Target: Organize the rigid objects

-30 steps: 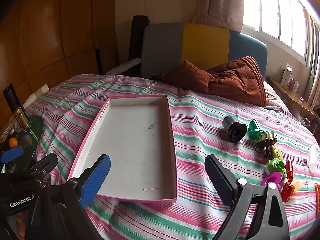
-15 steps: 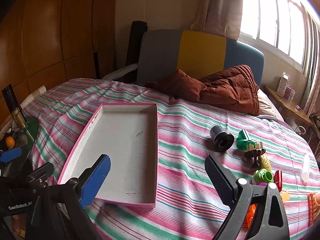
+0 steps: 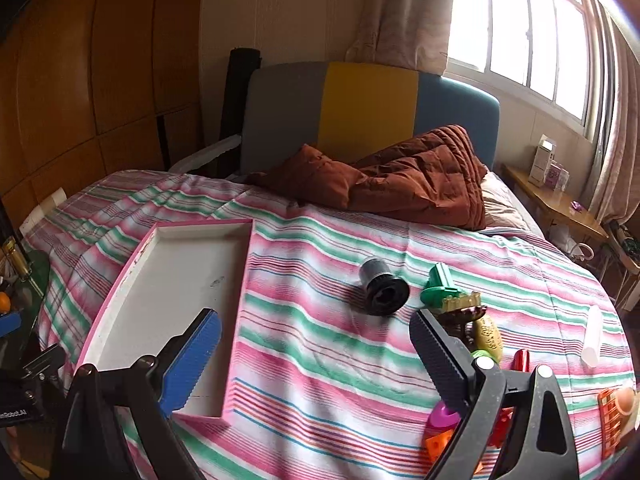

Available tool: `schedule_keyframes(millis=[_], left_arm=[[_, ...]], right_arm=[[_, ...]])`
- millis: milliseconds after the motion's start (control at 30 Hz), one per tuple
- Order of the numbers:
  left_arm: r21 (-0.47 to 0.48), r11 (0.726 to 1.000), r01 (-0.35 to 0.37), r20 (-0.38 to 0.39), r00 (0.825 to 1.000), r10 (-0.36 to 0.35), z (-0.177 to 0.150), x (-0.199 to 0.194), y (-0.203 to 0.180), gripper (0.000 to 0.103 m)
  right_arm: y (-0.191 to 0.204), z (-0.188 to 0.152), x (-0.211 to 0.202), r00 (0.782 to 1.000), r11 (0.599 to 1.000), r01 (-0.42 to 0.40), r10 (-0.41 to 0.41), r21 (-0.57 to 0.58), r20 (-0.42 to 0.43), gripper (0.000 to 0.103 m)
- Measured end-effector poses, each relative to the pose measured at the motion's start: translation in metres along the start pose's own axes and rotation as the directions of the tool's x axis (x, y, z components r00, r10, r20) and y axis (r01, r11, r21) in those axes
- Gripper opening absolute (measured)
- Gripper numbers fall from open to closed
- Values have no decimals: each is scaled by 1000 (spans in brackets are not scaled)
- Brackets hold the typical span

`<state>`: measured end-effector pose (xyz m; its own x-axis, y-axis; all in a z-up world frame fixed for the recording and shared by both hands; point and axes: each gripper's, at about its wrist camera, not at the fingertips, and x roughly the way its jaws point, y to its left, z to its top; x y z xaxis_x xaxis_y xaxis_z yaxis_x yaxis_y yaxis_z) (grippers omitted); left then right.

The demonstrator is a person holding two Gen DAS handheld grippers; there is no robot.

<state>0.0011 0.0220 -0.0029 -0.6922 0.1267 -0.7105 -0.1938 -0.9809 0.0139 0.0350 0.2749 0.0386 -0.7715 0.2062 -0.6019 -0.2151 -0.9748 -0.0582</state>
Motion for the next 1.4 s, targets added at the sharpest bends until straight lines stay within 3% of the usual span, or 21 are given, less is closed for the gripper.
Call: schedule_keyframes(millis=[467,567,667,867,1000,1167,1400], left_arm=[[56,998,-5,-47,999,7,1,9,-16,103],[74,997,29,-51,998,-25,6,10,-23,103],[92,992,92,-43,995,-88,17,8,-36,103],[172,960,223,-56,975,-216,46,12,-88,103],[232,925,300,-89,954,-287,65,20,-132,103],[227,892,390,-180,917,-355,90,51,-185,103],[163,884,438,-251,885,-393,119,104,-239,103]], right_arm=[[-124,-4,19,992,981,123,-128,150,20,98],[-154,-16,25,991,955,134,-135,265,-13,98],[-184,-23,29,993,904,115,-100,412,-57,98],[-215,-33,20,993,813,119,-99,570,-65,98],[-221,-36,18,992,794,126,-101,594,-75,98],[-228,-35,14,994,780,107,-91,617,-57,98],[-239,-37,14,996,745,89,-72,661,-53,98]])
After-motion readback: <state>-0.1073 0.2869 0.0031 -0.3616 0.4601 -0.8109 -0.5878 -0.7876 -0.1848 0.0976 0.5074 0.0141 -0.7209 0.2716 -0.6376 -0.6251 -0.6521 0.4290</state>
